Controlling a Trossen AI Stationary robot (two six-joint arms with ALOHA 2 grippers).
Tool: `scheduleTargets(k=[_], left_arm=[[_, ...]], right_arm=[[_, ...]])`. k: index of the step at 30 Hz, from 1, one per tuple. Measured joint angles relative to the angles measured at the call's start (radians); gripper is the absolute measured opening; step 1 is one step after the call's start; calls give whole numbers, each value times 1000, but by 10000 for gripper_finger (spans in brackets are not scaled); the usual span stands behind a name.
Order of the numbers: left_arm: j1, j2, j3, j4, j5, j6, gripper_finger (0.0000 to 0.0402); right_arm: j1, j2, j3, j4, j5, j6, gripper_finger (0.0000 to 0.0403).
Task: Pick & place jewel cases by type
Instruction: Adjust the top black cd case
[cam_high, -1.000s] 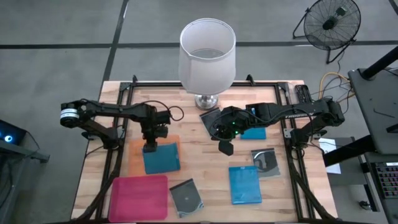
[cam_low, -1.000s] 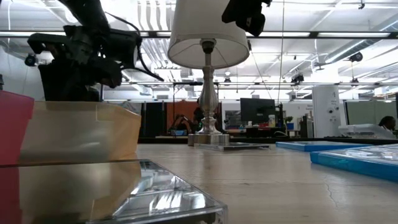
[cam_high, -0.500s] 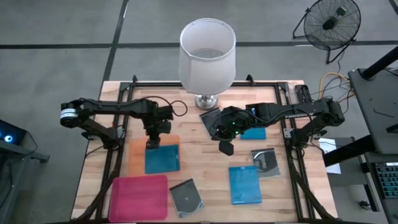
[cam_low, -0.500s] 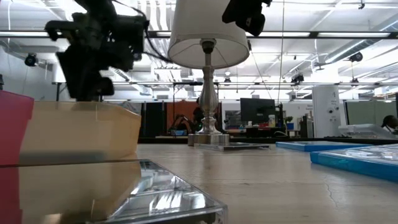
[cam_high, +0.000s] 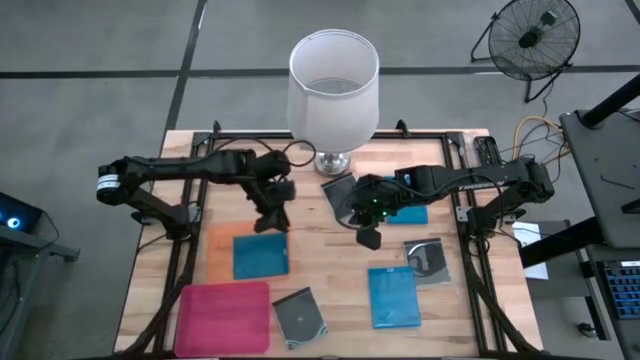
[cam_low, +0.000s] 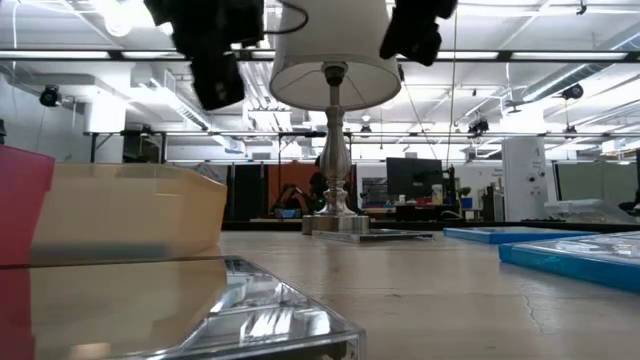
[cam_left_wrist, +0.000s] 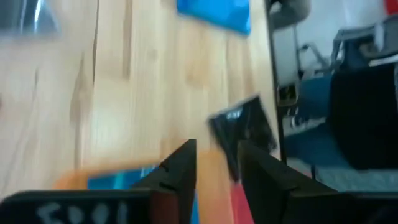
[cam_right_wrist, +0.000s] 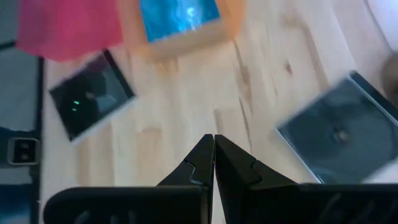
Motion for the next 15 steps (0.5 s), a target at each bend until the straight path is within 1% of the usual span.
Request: scheduleTargets(k=[5, 7, 10, 15], left_arm=[[-5, 0, -3, 131, 0, -27, 25], [-5, 2, -3, 182, -2, -44, 7], [-7, 2, -5, 256, -5, -79, 1], [-11, 24, -11, 381, -54, -139, 0]], right_arm=[[0, -16, 4, -98, 54, 16, 8], [0, -32, 5, -125, 76, 24, 8], [0, -75, 4, -147, 109, 38, 8], [0, -165, -11, -172, 177, 98, 8]])
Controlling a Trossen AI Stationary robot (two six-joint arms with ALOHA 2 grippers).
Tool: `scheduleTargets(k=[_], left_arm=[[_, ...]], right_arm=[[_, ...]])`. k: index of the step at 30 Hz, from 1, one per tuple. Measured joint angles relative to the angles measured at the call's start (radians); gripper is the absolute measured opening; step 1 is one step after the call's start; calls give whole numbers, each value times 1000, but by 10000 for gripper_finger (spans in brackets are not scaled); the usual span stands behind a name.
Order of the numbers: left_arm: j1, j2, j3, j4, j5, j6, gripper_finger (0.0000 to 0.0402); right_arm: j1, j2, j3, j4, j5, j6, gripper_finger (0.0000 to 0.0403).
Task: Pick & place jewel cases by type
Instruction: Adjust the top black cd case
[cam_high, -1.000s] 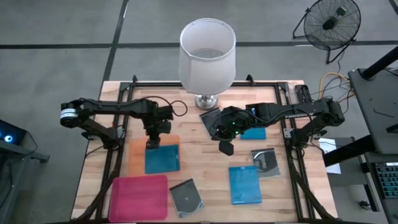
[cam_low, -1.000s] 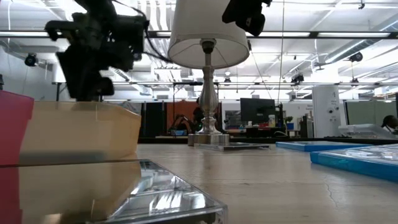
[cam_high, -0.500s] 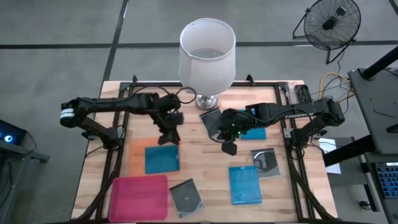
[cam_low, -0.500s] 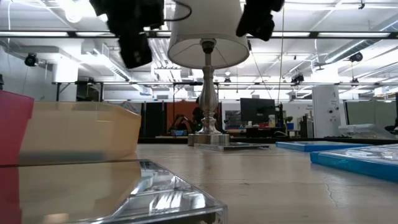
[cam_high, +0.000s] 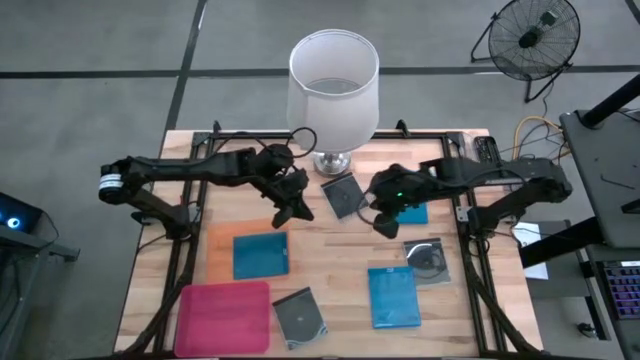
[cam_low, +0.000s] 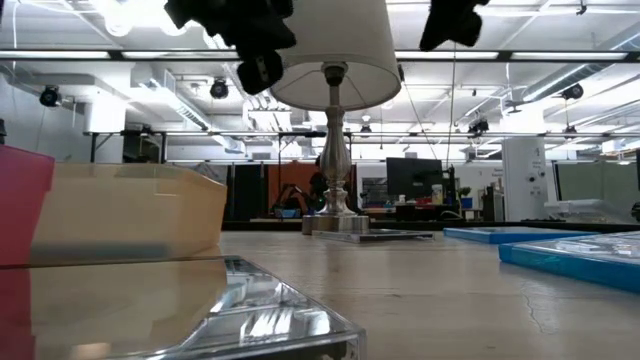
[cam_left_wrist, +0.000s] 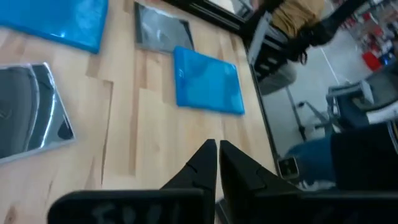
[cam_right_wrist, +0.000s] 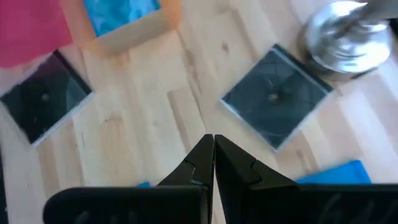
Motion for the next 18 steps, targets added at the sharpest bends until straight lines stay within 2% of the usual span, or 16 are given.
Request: scheduleTargets(k=[11, 18], left_arm=[[-33, 155, 0, 306, -6, -204, 0], [-69, 240, 5, 377, -64, -371, 0]], right_arm=[[0, -148, -89, -97, 71, 162, 8], [0, -168, -104, -128, 91, 170, 8]])
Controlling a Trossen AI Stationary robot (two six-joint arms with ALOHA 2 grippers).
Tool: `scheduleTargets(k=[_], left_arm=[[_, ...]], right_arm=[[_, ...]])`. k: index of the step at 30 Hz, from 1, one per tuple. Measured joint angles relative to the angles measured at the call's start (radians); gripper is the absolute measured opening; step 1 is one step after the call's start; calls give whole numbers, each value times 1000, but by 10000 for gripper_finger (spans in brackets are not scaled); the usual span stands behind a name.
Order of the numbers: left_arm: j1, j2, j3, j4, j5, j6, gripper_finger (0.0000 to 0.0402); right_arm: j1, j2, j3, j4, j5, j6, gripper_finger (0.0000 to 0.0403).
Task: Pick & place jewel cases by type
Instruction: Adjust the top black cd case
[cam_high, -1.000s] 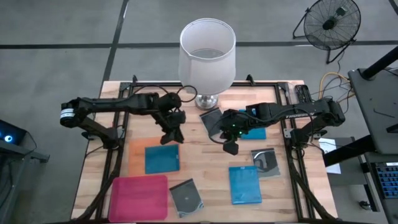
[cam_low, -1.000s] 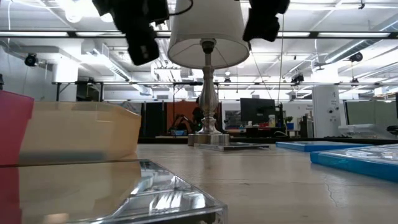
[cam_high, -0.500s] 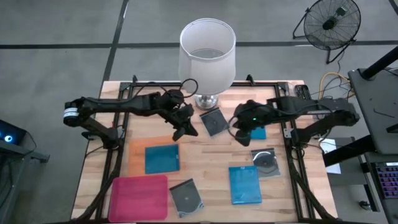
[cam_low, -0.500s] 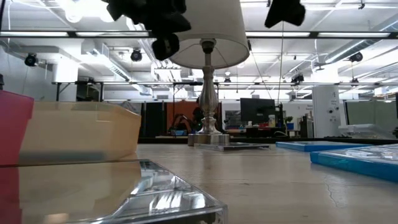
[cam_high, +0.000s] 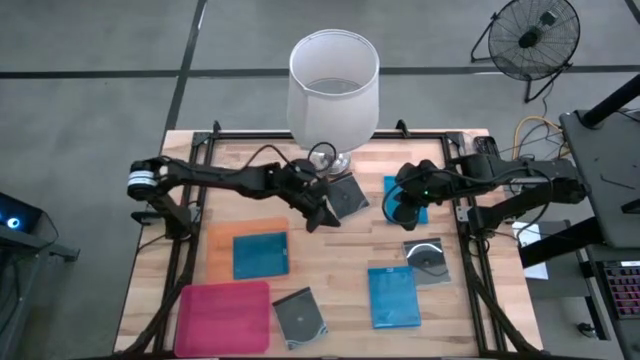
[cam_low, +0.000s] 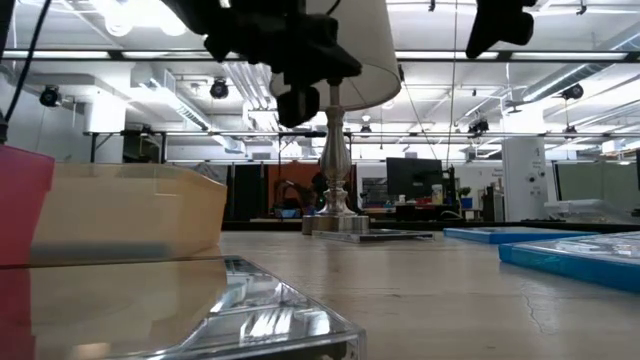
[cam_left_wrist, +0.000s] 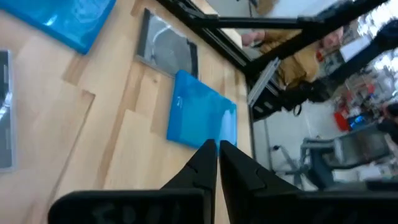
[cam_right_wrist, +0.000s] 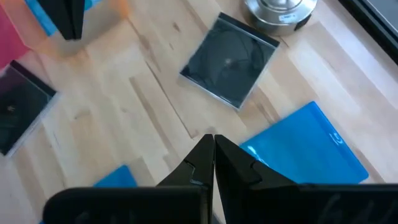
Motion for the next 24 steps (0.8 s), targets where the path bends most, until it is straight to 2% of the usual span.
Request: scheduleTargets(k=[6, 12, 24], left_arm=[[-42, 73, 45, 76, -90, -89, 0], [-53, 173, 172, 100, -201, -151, 0], [-60, 426, 510, 97, -246, -303, 0]], right_arm=[[-1, -4, -25, -6, 21, 1, 8], [-2, -5, -62, -46, 21, 59, 8], [-2, -105, -149, -48, 19, 172, 8]])
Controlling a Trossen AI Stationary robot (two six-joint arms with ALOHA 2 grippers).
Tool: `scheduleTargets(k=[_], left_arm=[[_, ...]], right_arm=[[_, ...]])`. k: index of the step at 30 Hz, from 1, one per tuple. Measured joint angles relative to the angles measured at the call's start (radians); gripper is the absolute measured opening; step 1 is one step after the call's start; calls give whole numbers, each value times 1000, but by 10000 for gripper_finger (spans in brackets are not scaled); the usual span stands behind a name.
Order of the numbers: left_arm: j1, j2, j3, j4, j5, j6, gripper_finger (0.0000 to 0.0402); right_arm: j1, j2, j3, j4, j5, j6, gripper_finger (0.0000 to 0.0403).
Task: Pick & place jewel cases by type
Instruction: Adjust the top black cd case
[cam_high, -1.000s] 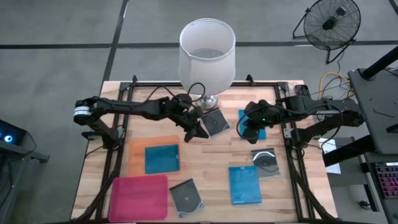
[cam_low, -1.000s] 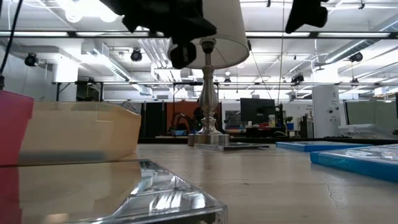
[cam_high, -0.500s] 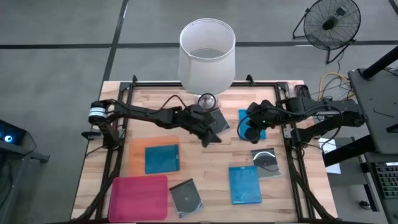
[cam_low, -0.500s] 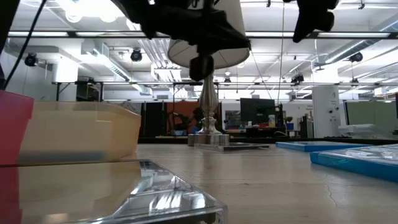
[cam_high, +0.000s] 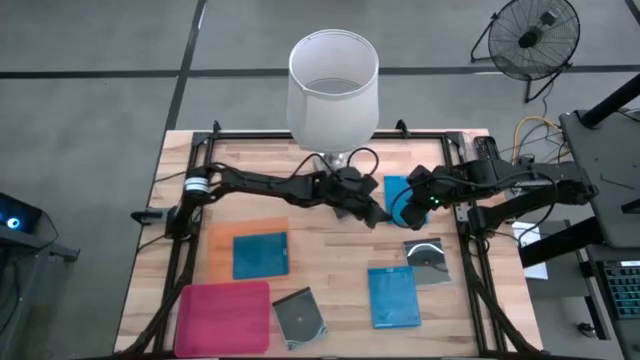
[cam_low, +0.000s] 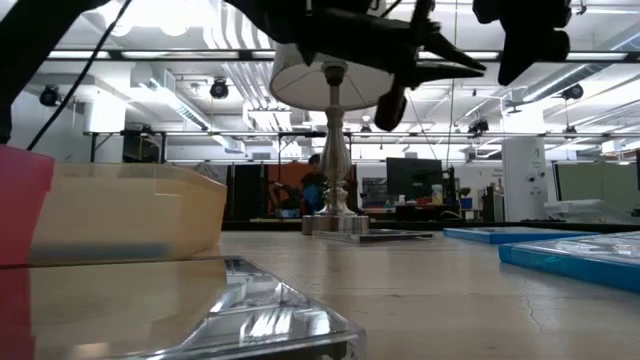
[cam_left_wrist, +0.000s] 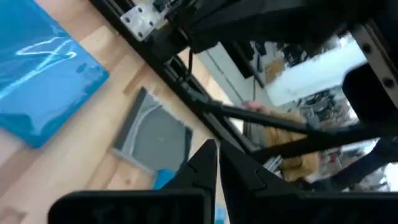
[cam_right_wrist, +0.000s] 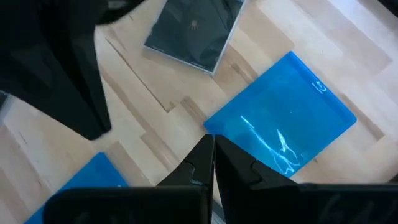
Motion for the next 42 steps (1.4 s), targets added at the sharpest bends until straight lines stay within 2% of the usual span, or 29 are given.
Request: scheduleTargets(k=[3, 6, 10, 17, 22, 24, 27, 37, 42], left_arm=[[0, 39, 39, 1, -56, -75, 0], [2, 65, 47, 0, -152, -138, 0], [2, 80, 44, -3, -232, -216, 0], [9, 128, 54, -20, -306, -268, 0], [24, 156, 94, -54, -317, -268, 0], [31, 163, 121, -119, -324, -260, 0], [45, 181, 187, -210, -358, -240, 0], [95, 288, 413, -407, -362, -154, 0], [99, 330, 446, -478, -356, -154, 0]], right_arm=[[0, -30, -12, 1, 0, 23, 8], [0, -51, -24, 1, 0, 43, 8], [0, -54, -41, -2, 0, 58, 8], [0, -38, -66, -11, 13, 120, 8], [-4, -42, -60, -22, 25, 124, 8], [-7, -42, -55, -26, 24, 124, 8], [-13, -41, -55, -27, 25, 124, 8], [-35, -41, -55, -80, 27, 175, 8], [-36, -41, -55, -147, 51, 212, 8]])
